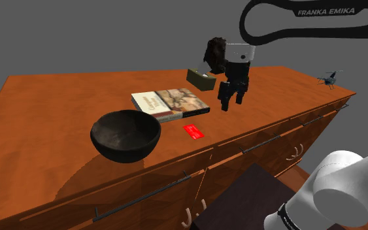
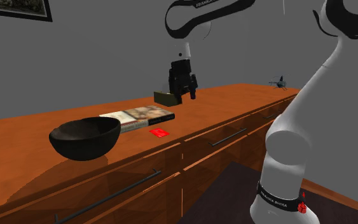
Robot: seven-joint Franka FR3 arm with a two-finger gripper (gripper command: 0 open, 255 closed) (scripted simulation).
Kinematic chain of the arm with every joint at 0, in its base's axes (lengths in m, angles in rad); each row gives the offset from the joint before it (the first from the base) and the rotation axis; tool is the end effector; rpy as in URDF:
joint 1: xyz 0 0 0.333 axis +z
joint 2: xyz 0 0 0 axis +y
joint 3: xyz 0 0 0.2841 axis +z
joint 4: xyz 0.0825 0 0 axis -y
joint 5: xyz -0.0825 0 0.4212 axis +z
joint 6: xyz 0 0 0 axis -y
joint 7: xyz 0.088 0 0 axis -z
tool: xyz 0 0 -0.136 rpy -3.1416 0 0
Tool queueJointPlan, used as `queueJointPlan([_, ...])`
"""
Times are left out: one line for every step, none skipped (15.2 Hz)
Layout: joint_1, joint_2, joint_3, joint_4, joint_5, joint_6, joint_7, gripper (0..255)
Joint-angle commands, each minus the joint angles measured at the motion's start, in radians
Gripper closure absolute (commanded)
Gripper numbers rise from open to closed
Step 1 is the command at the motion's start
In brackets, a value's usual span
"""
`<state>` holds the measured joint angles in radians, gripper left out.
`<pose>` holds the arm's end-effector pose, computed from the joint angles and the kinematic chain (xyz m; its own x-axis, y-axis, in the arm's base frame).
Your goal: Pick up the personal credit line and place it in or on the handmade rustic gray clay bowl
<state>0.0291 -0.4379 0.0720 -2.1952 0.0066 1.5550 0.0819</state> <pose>0.4400 0.0469 0.4768 0.9800 0.0045 -0.1992 0.0128 -0.9991 0.0405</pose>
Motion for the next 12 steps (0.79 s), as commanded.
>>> queueJointPlan([0.006,0.108,0.022,0.063,0.035,-0.026,0.056,0])
queueJointPlan([0.009,0.158,0.029,0.092,0.05,-0.037,0.079,0])
queueJointPlan([0.011,0.208,0.035,0.121,0.066,-0.048,0.102,0])
queueJointPlan([0.014,0.259,0.04,0.15,0.082,-0.06,0.124,0])
queueJointPlan([0.017,0.309,0.046,0.181,0.097,-0.072,0.146,0])
queueJointPlan([0.02,0.359,0.05,0.211,0.114,-0.084,0.168,0])
queueJointPlan([0.023,0.408,0.054,0.242,0.13,-0.096,0.189,0])
queueJointPlan([0.027,0.458,0.058,0.274,0.146,-0.108,0.21,0])
queueJointPlan([0.03,0.508,0.061,0.306,0.163,-0.12,0.231,0])
queueJointPlan([0.033,0.55,0.063,0.334,0.178,-0.131,0.248,0])
queueJointPlan([0.034,0.545,0.064,0.316,0.179,-0.118,0.247,0])
queueJointPlan([0.035,0.539,0.065,0.297,0.18,-0.105,0.246,0])
